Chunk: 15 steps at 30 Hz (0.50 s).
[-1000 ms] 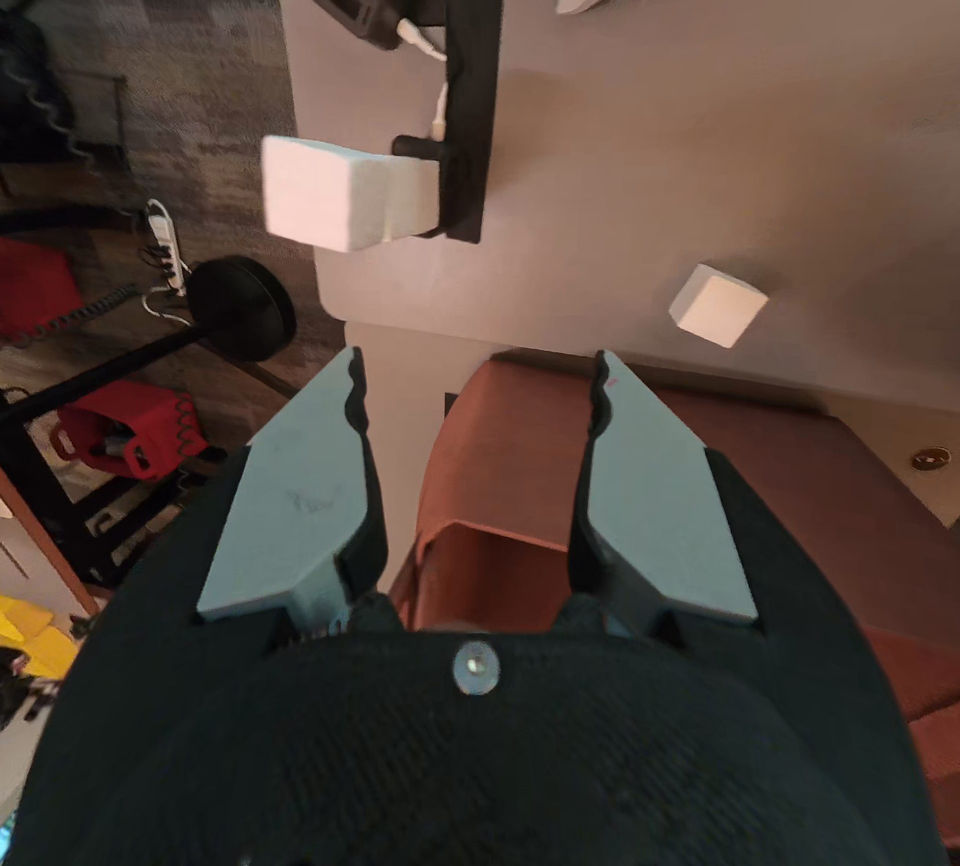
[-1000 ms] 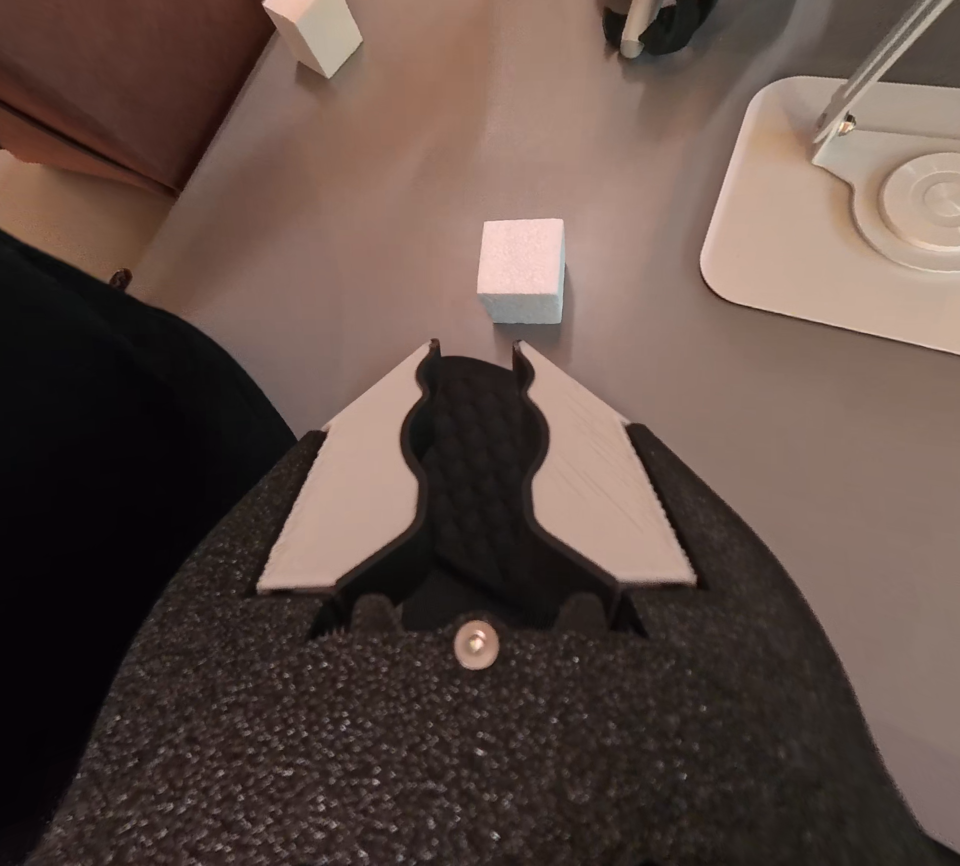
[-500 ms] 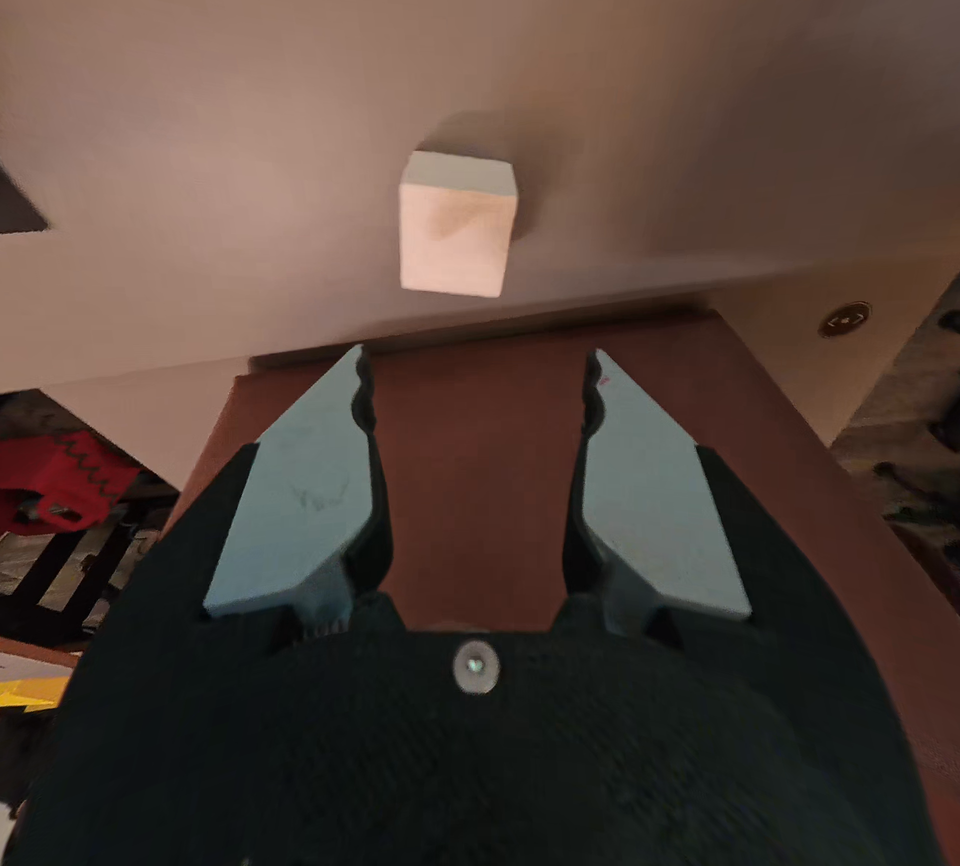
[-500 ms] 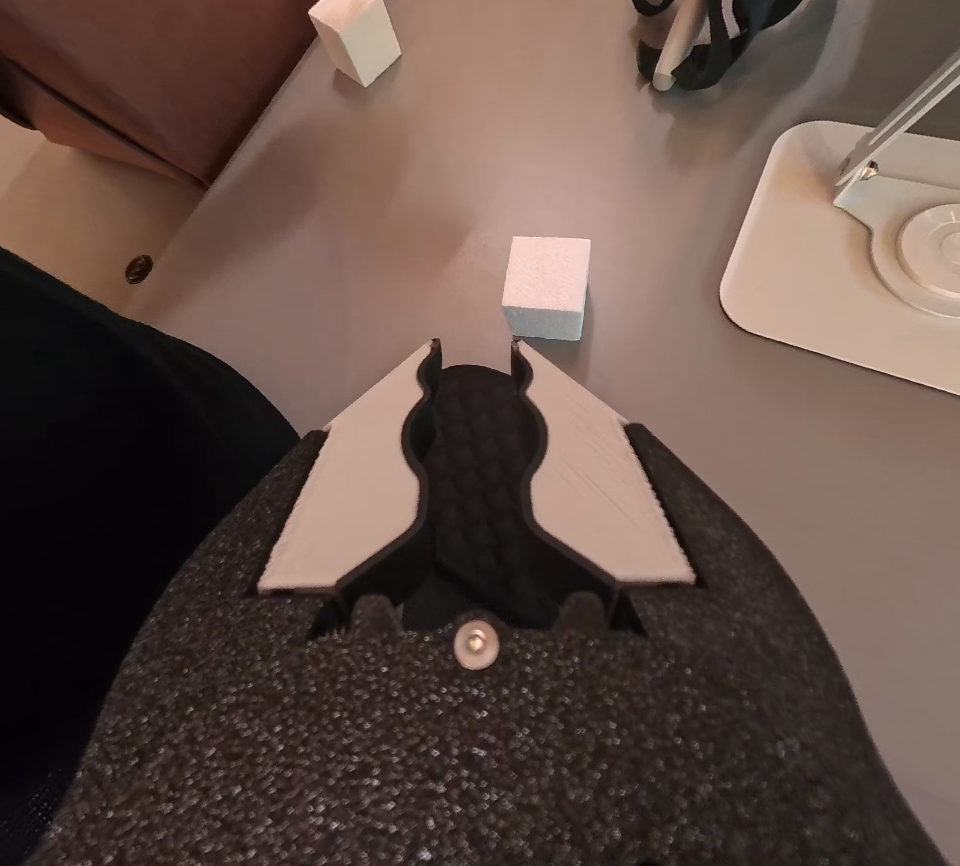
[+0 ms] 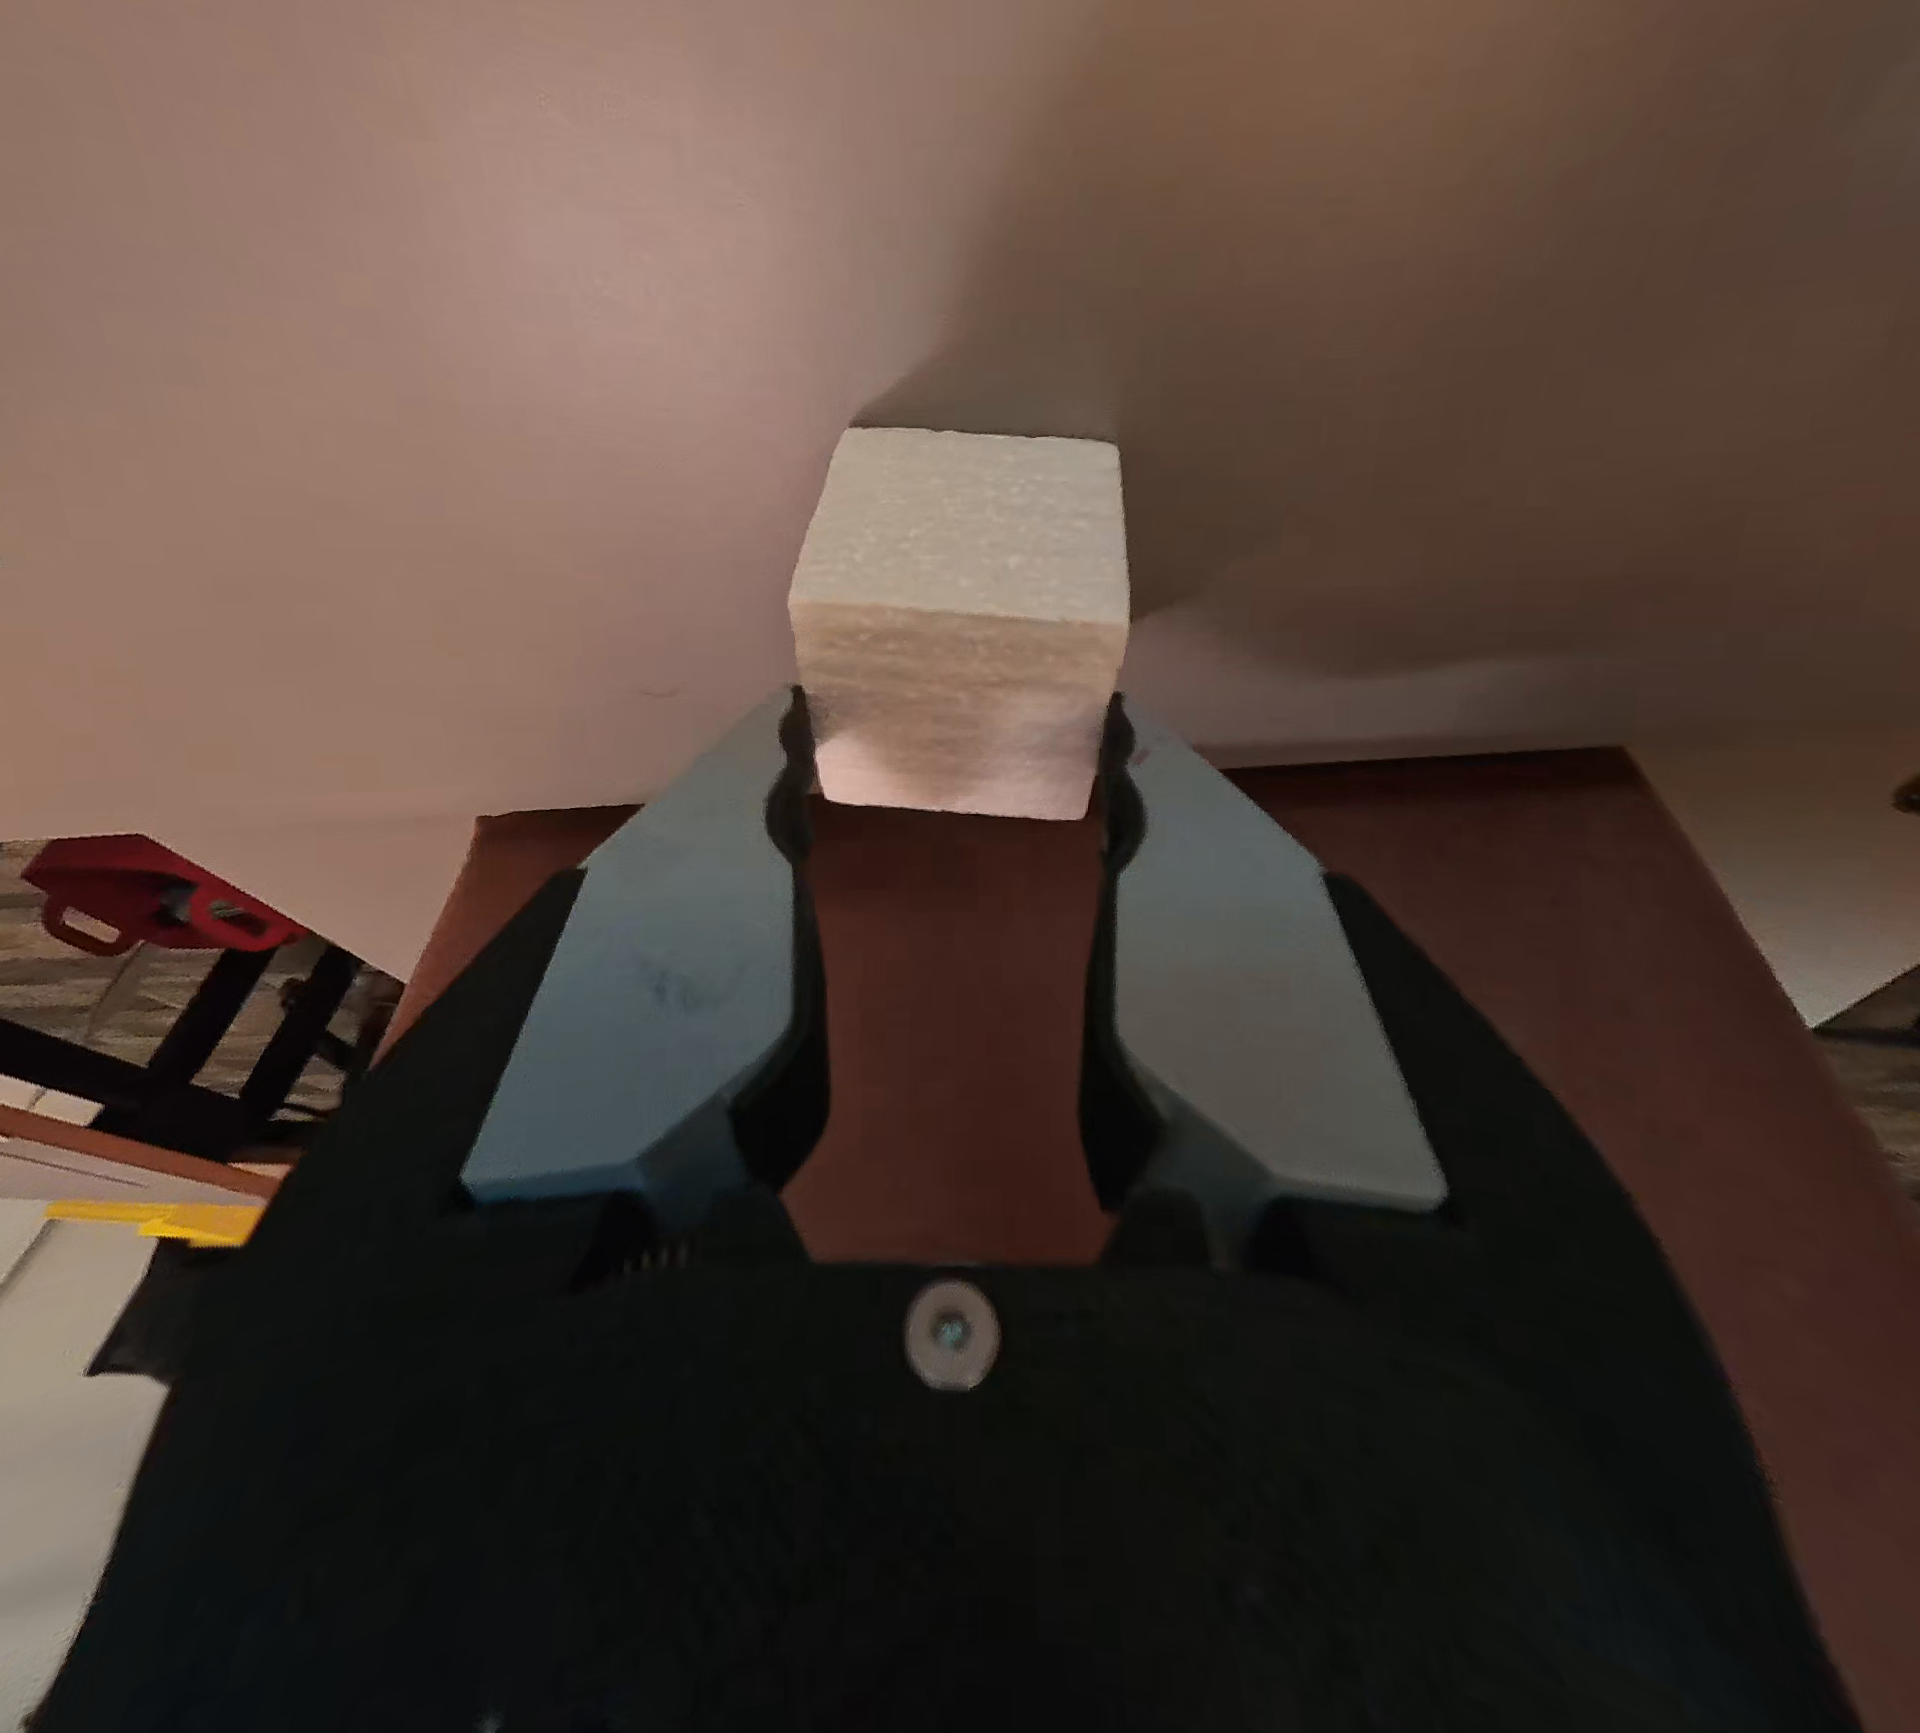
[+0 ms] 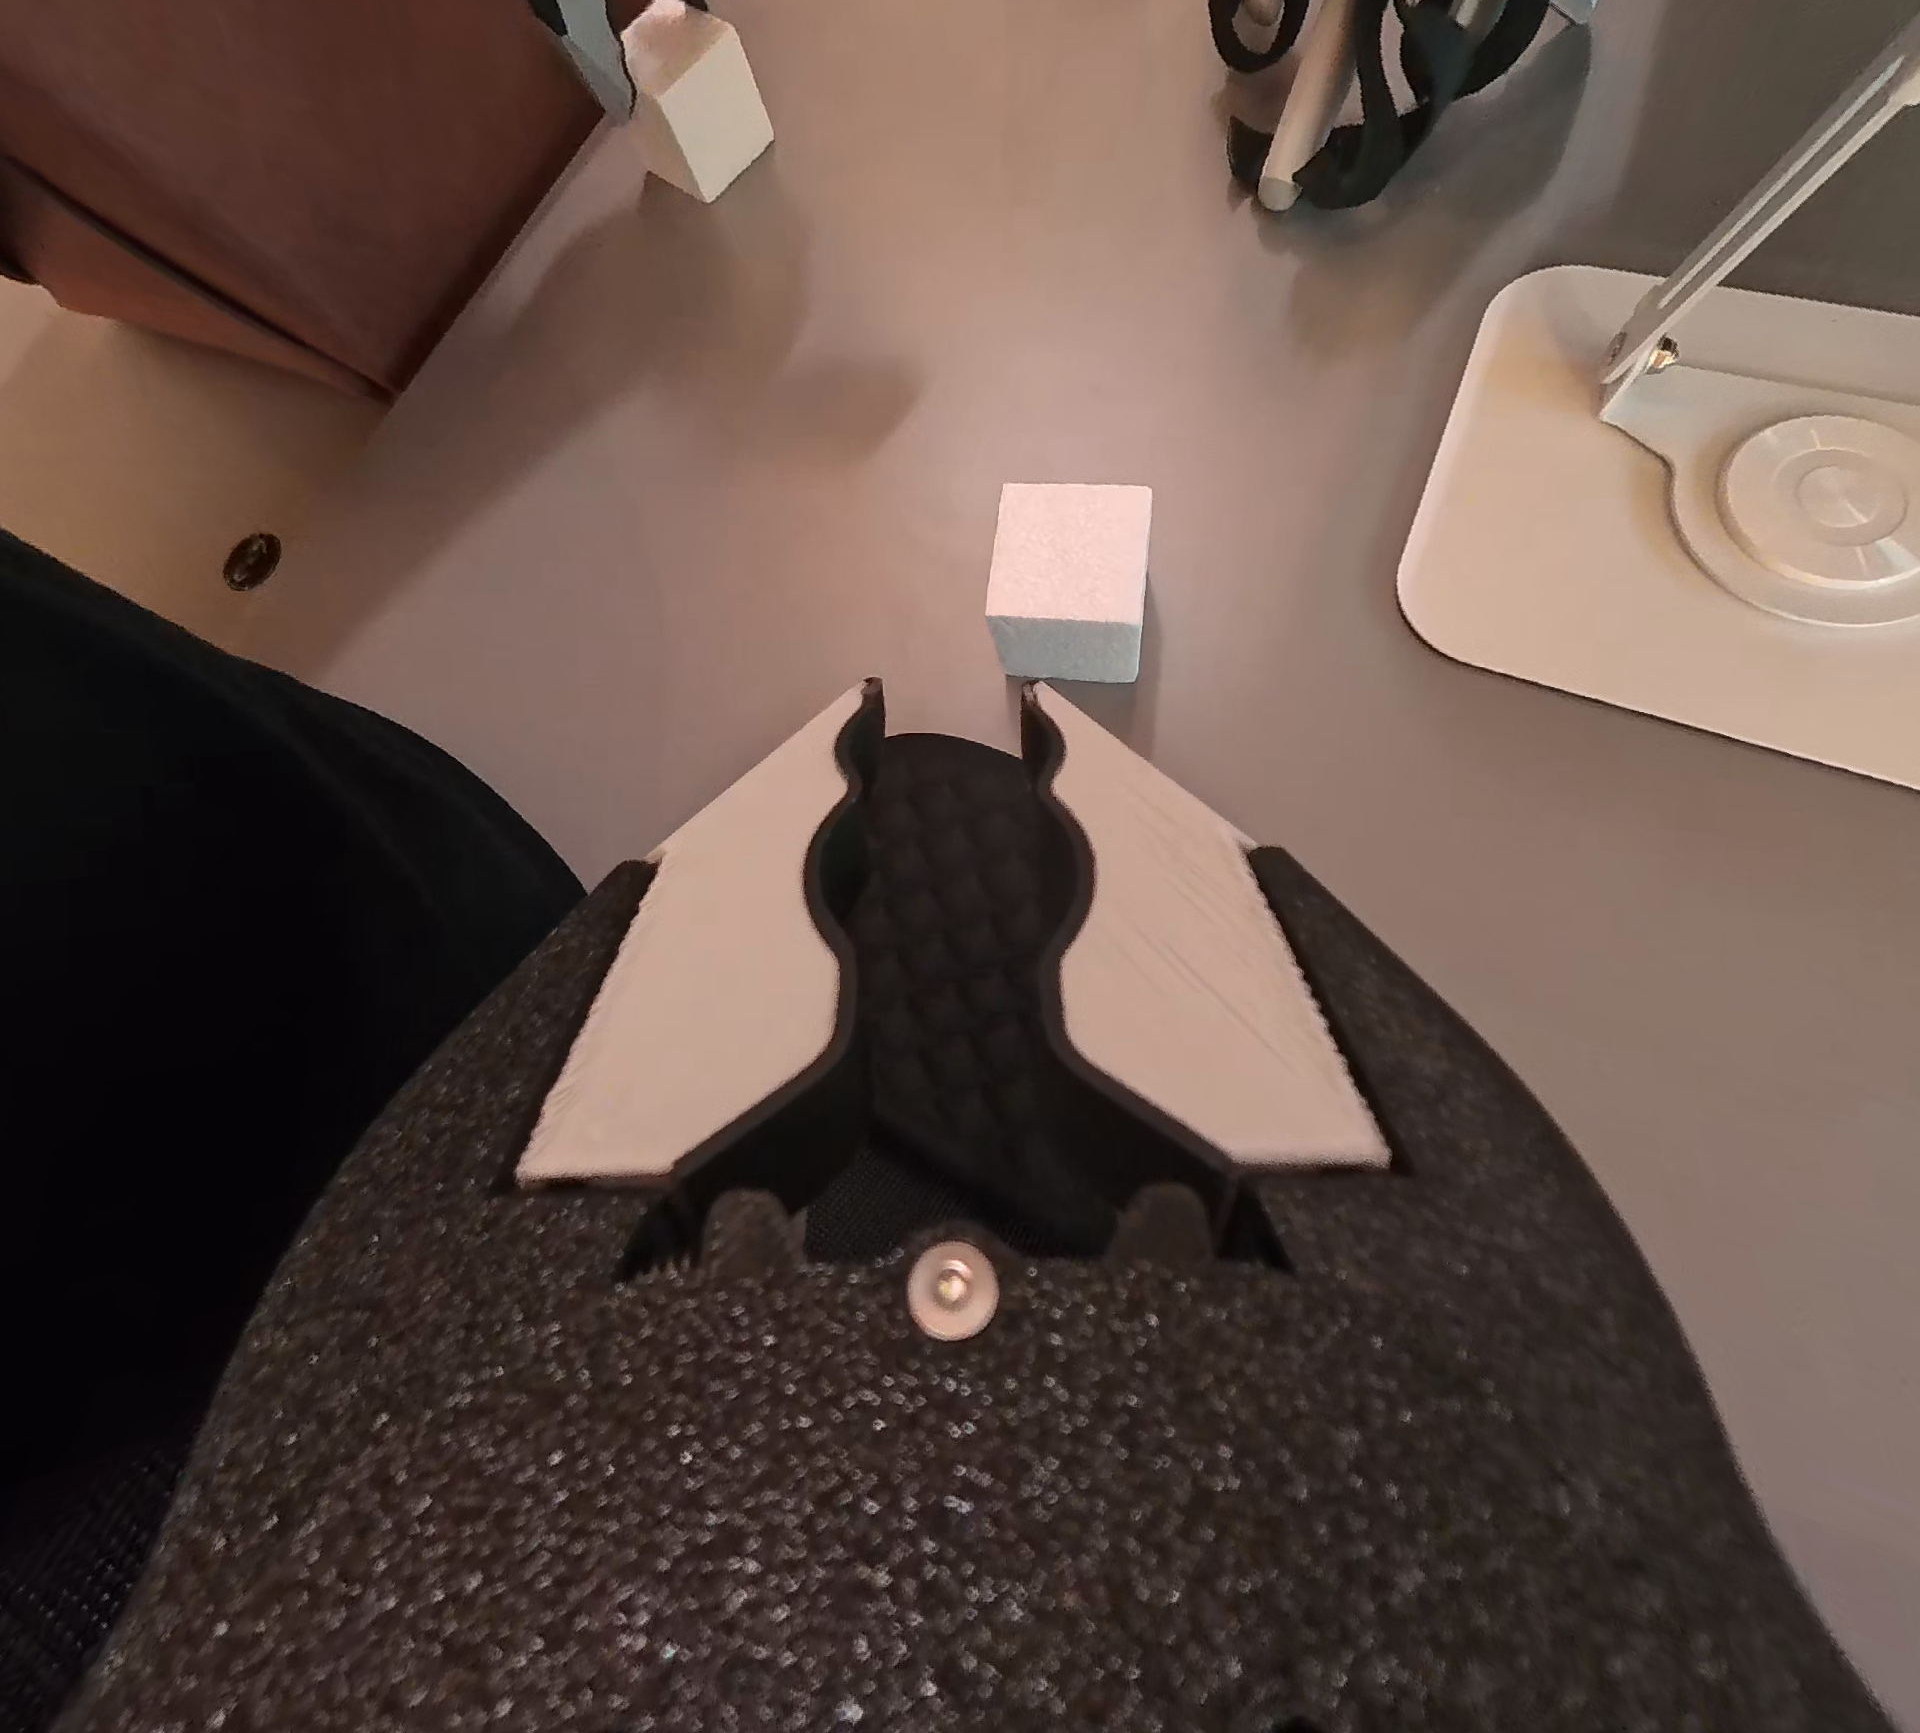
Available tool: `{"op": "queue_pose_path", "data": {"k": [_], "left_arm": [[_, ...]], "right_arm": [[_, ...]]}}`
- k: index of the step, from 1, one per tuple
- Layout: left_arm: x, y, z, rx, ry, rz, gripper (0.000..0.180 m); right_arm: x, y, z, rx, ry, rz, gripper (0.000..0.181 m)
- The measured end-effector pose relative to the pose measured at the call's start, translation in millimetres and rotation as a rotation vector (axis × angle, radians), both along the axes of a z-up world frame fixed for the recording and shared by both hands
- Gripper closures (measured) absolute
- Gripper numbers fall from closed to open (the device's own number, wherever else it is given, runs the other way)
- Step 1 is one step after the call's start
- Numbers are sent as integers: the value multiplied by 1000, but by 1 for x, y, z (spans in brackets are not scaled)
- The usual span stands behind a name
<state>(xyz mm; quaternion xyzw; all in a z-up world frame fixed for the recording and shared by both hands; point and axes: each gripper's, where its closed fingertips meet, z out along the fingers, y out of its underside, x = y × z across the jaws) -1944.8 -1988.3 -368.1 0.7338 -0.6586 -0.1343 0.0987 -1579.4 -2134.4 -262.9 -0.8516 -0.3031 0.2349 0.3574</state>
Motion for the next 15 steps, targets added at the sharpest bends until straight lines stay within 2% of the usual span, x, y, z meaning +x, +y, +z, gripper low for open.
{"op": "queue_pose_path", "data": {"k": [5,15], "left_arm": [[13,10,13,37,-68,95,126],[45,43,87,210,-290,211,126]], "right_arm": [[-1,0,-2,-6,-9,4,156],[-4,-1,-15,-40,-48,26,156]]}}
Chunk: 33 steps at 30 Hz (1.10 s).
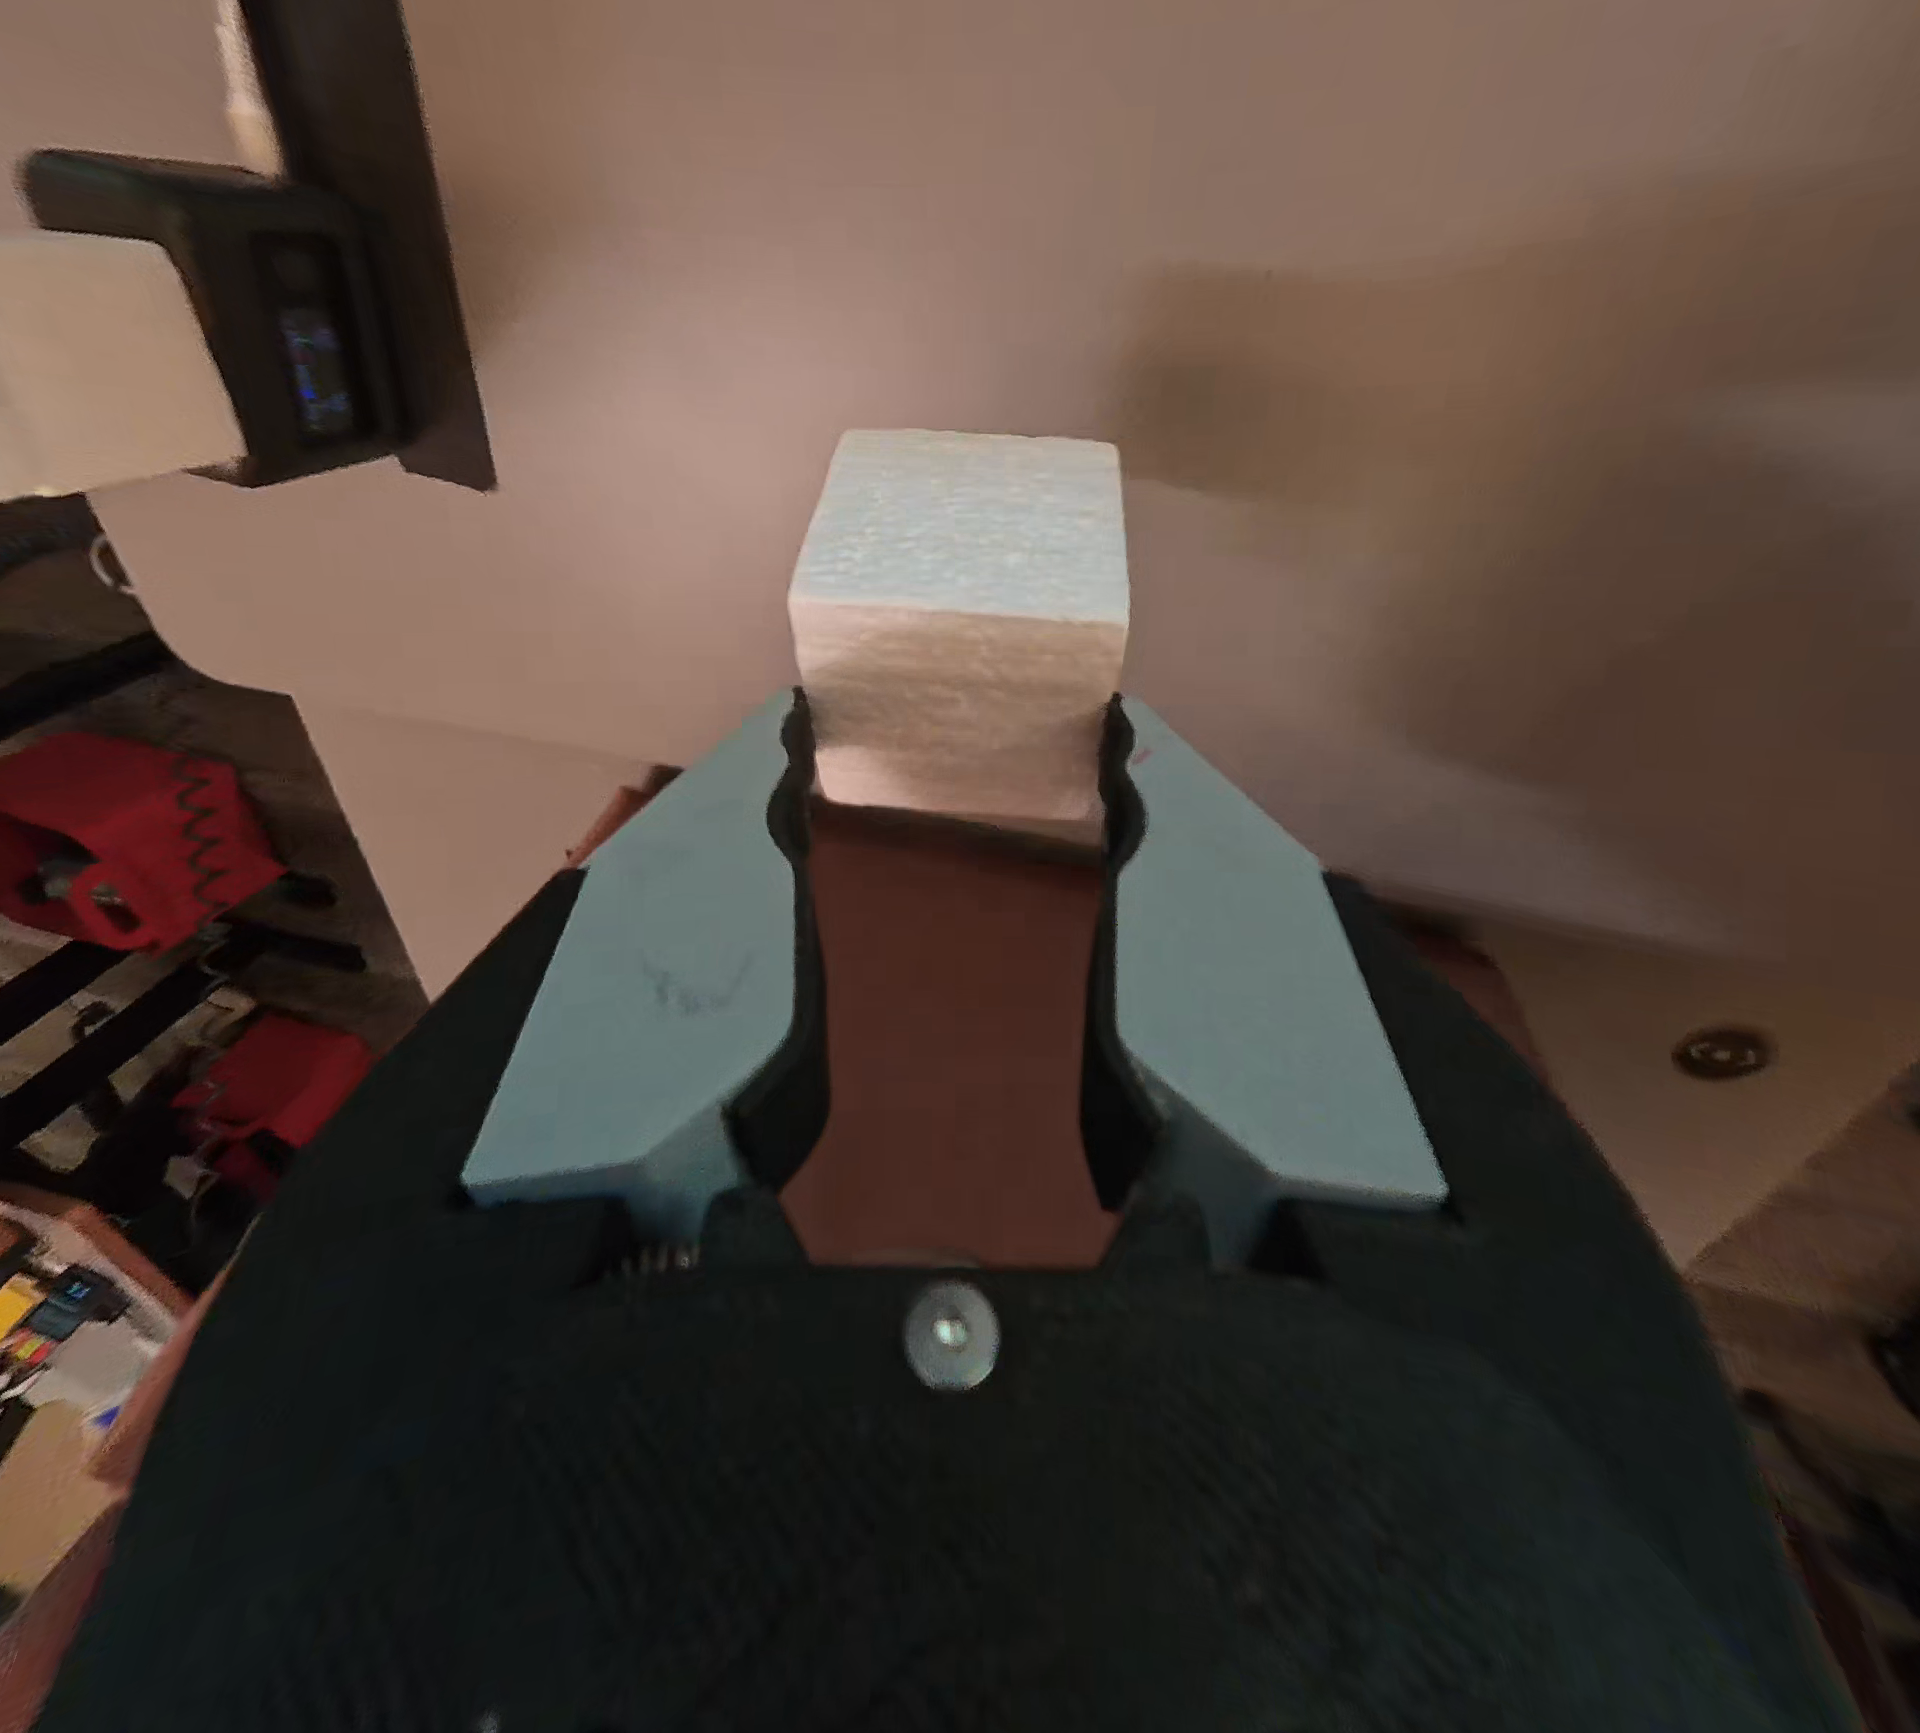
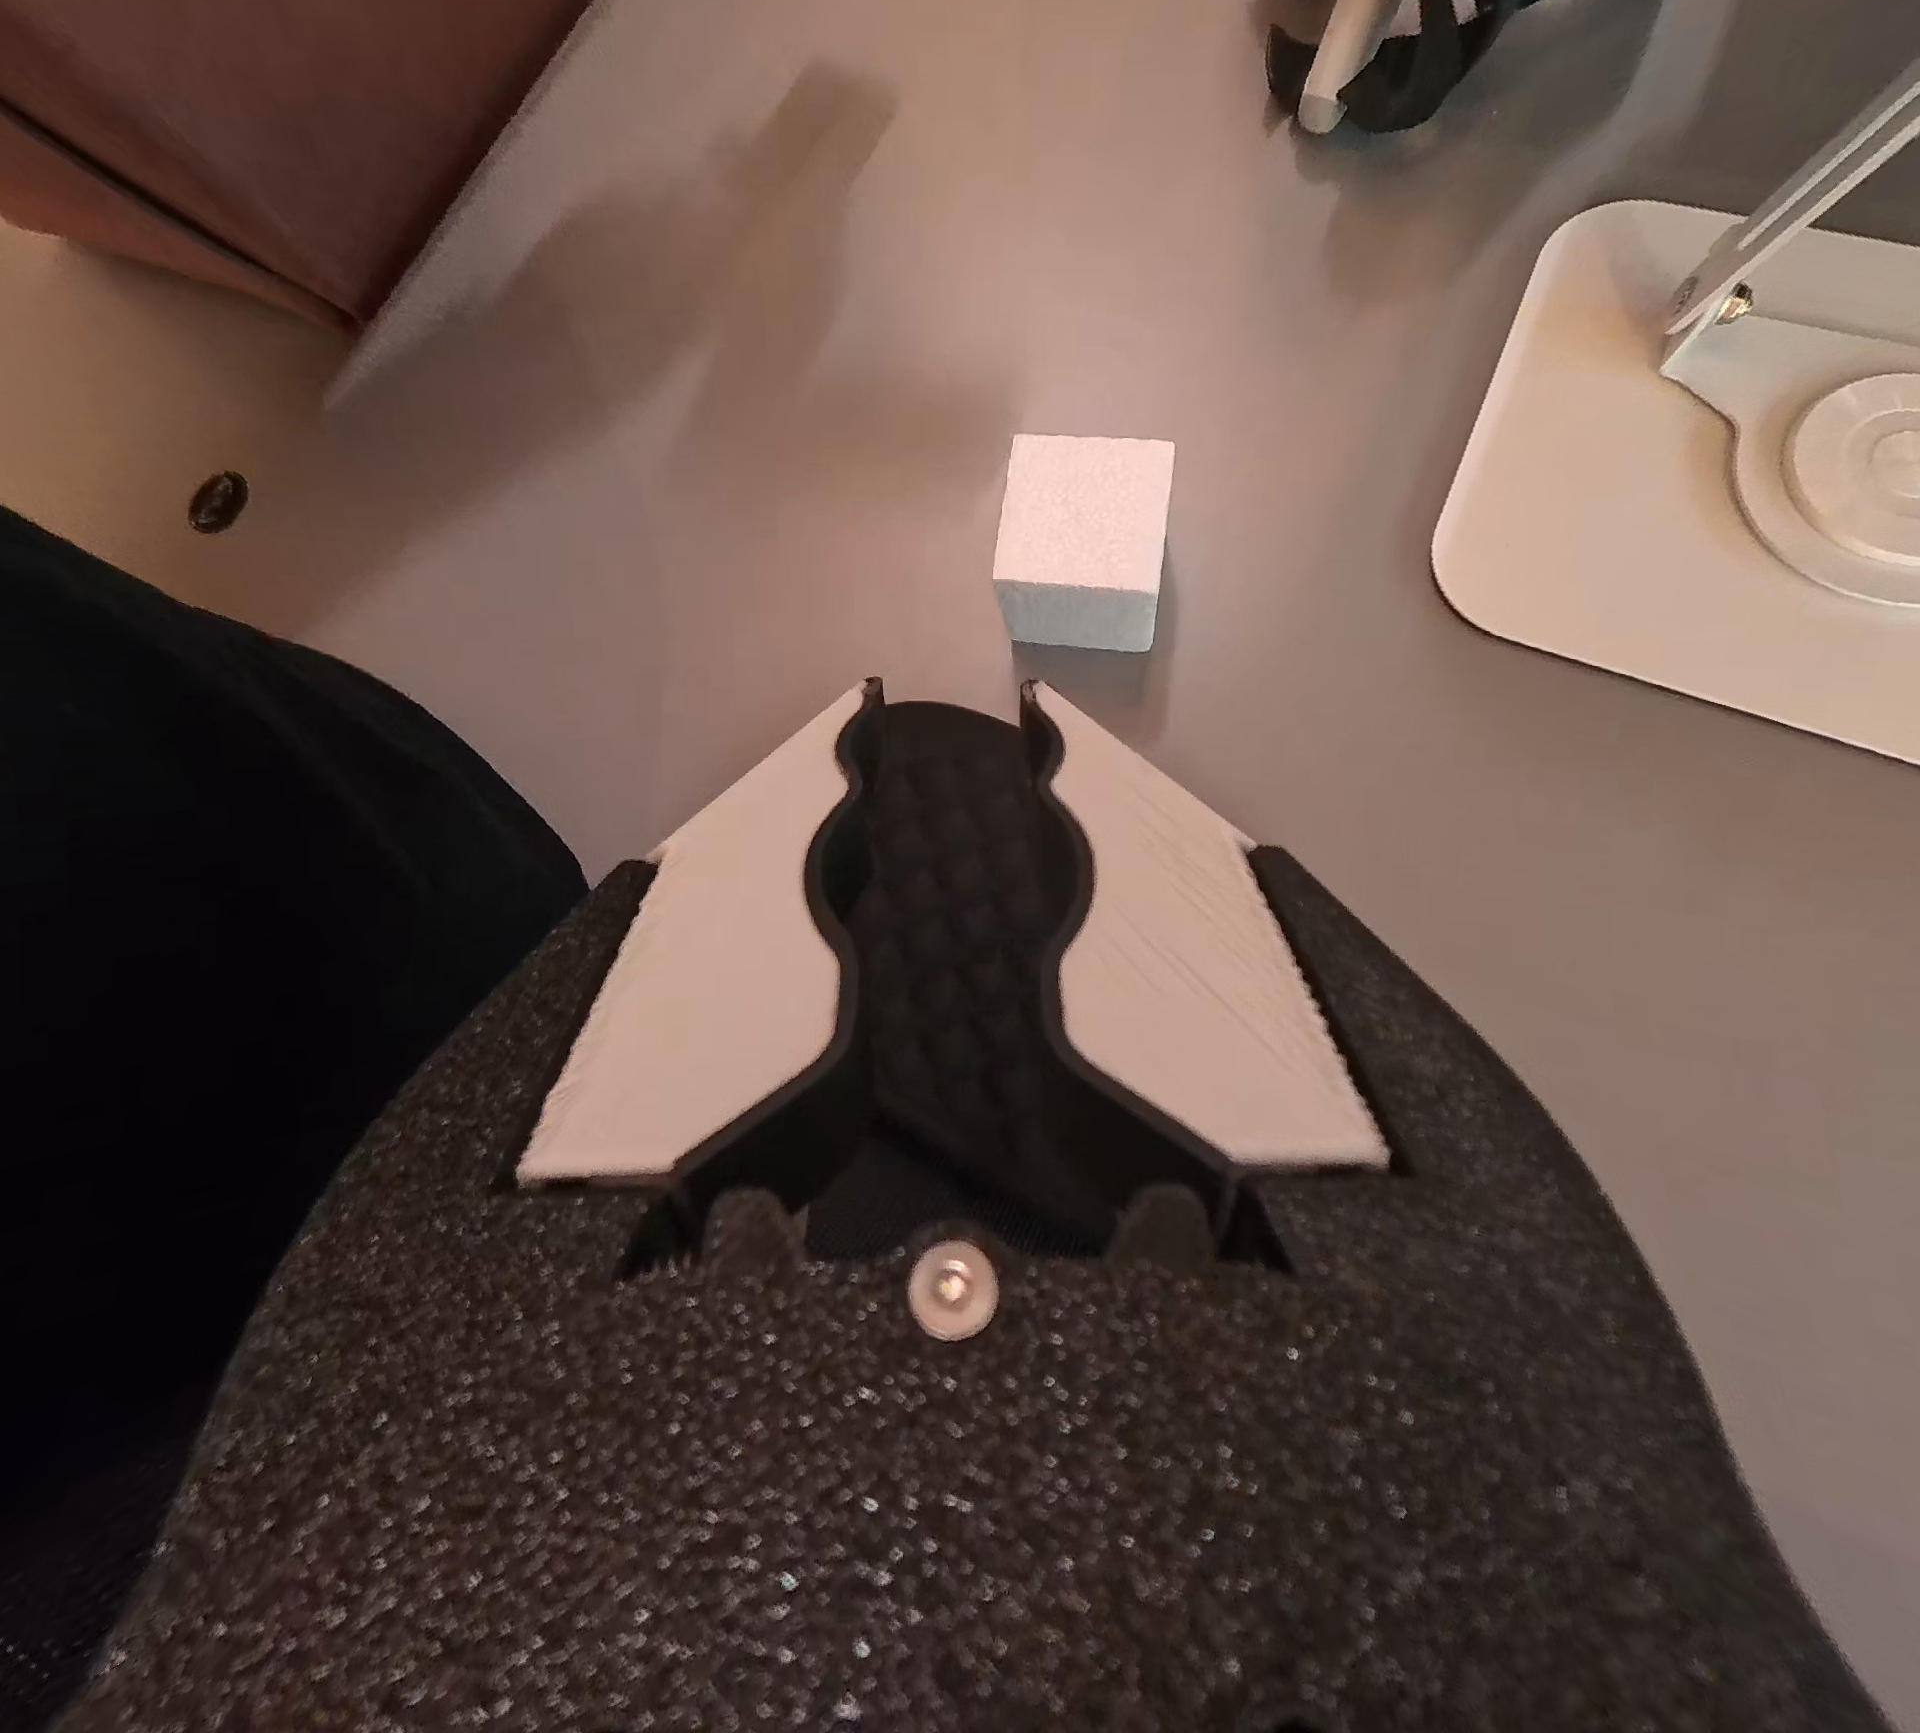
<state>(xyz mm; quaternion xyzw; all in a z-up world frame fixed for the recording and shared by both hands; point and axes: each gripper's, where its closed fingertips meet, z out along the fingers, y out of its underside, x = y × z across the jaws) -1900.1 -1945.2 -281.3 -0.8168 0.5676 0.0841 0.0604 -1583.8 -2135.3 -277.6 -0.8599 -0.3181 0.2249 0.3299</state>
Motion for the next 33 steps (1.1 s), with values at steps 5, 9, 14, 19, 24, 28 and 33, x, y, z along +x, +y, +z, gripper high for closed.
{"op": "queue_pose_path", "data": {"k": [5,9,14,19,24,28,33], "left_arm": [[1,15,25,17,1,-56,127],[-8,46,62,44,25,-83,127],[-9,94,116,98,11,-110,126],[-4,132,146,72,-73,-111,126],[-17,167,153,34,-110,-34,126],[-28,178,148,3,-116,-27,126],[-56,194,139,-44,-92,40,127]], "right_arm": [[2,-3,-7,-28,-17,-5,156],[3,-3,-10,-42,-28,-11,156],[5,-1,-14,-58,-40,-20,156],[8,0,-18,-72,-53,-36,155],[11,-1,-24,-93,-70,-48,156],[13,-1,-25,-101,-76,-57,155],[13,-1,-26,-107,-82,-55,155]]}}
